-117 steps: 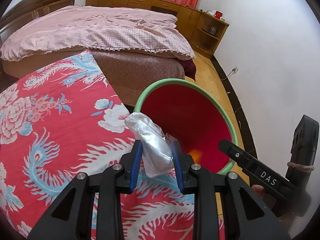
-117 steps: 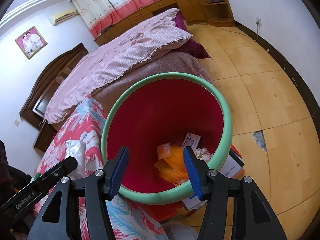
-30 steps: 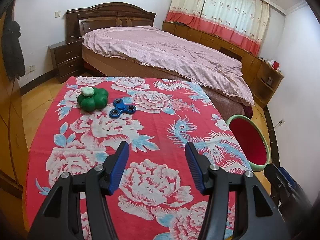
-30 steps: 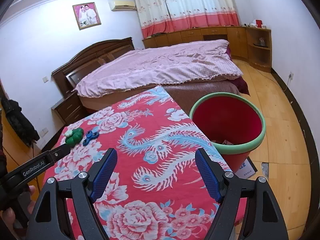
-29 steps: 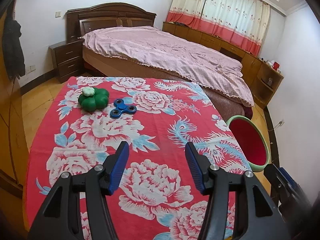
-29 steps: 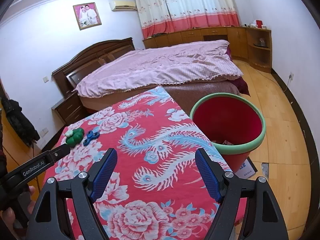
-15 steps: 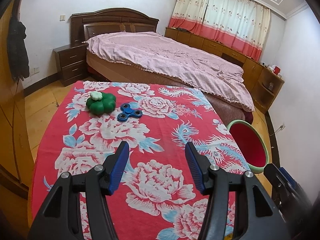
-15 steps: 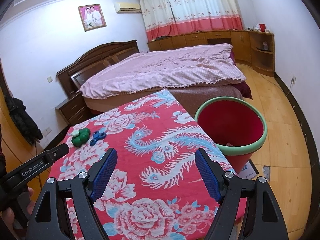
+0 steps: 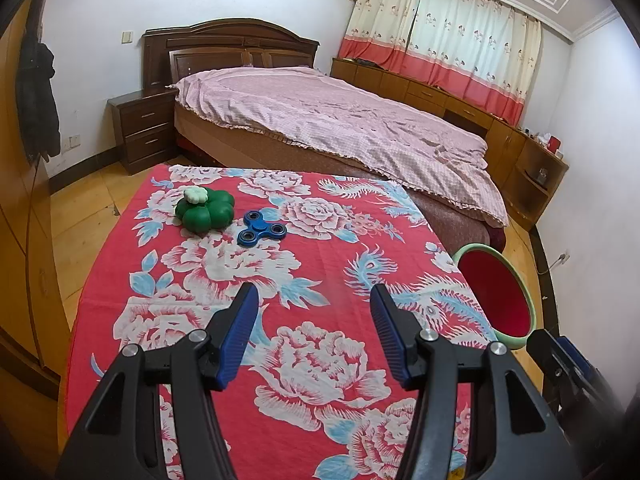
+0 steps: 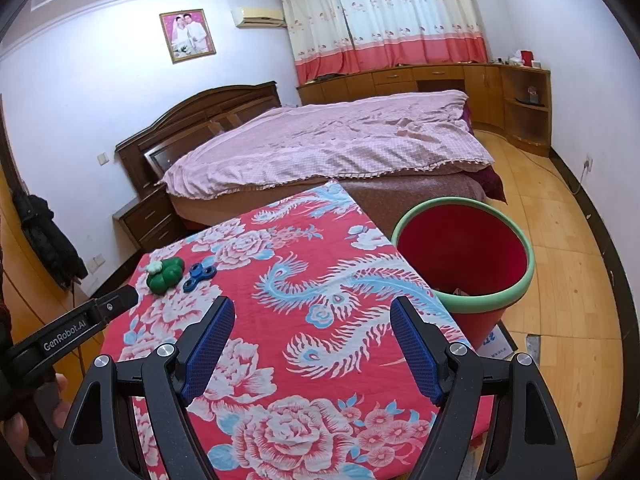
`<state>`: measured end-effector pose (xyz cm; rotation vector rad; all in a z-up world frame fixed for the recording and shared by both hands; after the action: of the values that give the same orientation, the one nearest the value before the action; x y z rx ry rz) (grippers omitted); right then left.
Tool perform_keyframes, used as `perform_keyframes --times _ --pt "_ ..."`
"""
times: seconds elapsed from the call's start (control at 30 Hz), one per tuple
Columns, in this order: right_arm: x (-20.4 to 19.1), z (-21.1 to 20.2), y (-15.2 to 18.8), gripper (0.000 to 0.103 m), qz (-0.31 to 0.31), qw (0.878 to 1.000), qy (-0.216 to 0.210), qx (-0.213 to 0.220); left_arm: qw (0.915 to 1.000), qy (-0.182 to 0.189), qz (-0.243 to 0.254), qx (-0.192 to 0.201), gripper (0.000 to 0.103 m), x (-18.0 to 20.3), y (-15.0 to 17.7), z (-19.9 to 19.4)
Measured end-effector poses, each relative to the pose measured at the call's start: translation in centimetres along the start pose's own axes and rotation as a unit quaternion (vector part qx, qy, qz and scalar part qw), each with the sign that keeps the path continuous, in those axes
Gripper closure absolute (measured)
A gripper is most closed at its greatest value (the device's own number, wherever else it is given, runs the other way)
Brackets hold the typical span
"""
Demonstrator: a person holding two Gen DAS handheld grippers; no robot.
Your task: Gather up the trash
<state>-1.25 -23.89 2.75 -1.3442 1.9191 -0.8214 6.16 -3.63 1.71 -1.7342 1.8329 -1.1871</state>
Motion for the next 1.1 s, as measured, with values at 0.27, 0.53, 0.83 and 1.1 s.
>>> perform_keyframes --times 0.27,0.53,0.83,1.1 --pt "-0.04 0.00 -0.02 0.022 0.000 1.000 0.000 0.000 1.0000 0.000 0.000 0.000 0.045 0.01 0.00 -0.04" --pt "-0.20 -0.13 -0.07 0.022 -0.001 1.000 0.001 0.003 1.0000 -0.002 0.001 0.002 0.045 -0.03 -0.08 -0.15" --pt "-0.22 -0.07 0.07 0.022 -0.005 1.000 0.004 0.008 1.0000 -0.003 0.006 0.007 0.045 0.04 -0.10 -0.32" --pt "-0.44 0.11 0.26 0.022 -0.017 0.999 0.015 0.023 0.9995 -0.001 0.018 0.025 0.045 0.22 -0.17 -0.61"
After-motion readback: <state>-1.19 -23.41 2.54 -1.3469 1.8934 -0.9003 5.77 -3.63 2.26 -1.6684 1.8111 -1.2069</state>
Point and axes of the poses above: each gripper's, at about its wrist camera, not at the fingertips, and z roughly the way its jaws point, x to its right, y to its underside, the point moved 4 cm from there along z, roughly the way its jaws point, and after that the axes turned 9 degrees about y, right-handed, at the moved point
